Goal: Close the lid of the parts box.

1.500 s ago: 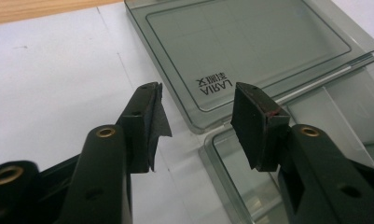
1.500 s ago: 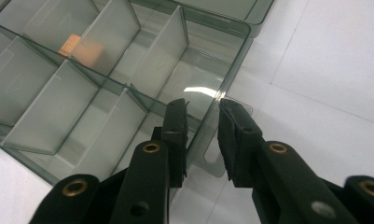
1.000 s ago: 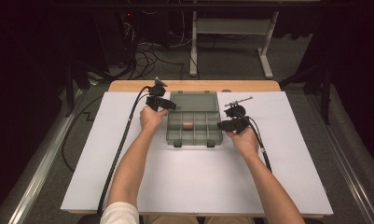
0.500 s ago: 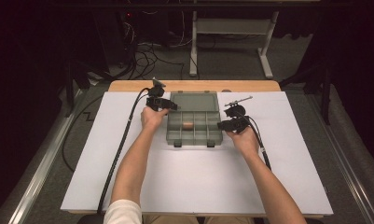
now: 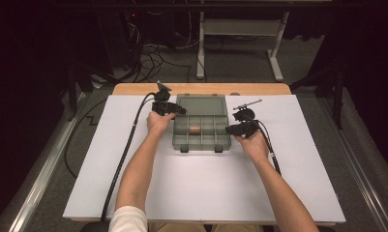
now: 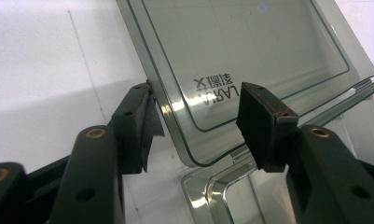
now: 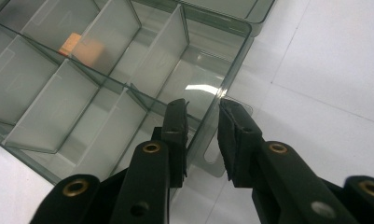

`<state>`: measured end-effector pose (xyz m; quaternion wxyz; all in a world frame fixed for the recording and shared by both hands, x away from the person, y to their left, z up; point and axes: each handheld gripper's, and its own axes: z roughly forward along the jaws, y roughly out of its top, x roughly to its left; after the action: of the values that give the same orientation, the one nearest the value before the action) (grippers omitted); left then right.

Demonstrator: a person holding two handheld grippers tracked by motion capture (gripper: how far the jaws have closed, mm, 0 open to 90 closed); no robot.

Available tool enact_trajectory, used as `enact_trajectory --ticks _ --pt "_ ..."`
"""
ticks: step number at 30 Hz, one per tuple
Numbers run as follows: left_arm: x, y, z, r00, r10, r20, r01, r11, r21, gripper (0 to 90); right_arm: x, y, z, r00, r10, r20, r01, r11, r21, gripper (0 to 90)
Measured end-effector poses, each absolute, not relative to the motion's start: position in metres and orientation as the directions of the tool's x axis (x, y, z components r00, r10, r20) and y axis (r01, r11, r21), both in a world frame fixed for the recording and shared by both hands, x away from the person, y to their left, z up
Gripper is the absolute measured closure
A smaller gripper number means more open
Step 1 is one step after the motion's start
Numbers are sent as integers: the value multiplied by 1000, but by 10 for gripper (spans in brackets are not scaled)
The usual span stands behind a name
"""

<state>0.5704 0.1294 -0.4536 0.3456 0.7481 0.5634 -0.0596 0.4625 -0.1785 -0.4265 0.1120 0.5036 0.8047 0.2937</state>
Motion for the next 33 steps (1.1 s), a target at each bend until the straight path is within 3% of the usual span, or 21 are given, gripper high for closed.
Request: enact_trajectory --ticks 33 --pt "556 128 -428 444 818 -365 814 -198 547 540 465 -176 -424 -449 886 117 768 315 558 733"
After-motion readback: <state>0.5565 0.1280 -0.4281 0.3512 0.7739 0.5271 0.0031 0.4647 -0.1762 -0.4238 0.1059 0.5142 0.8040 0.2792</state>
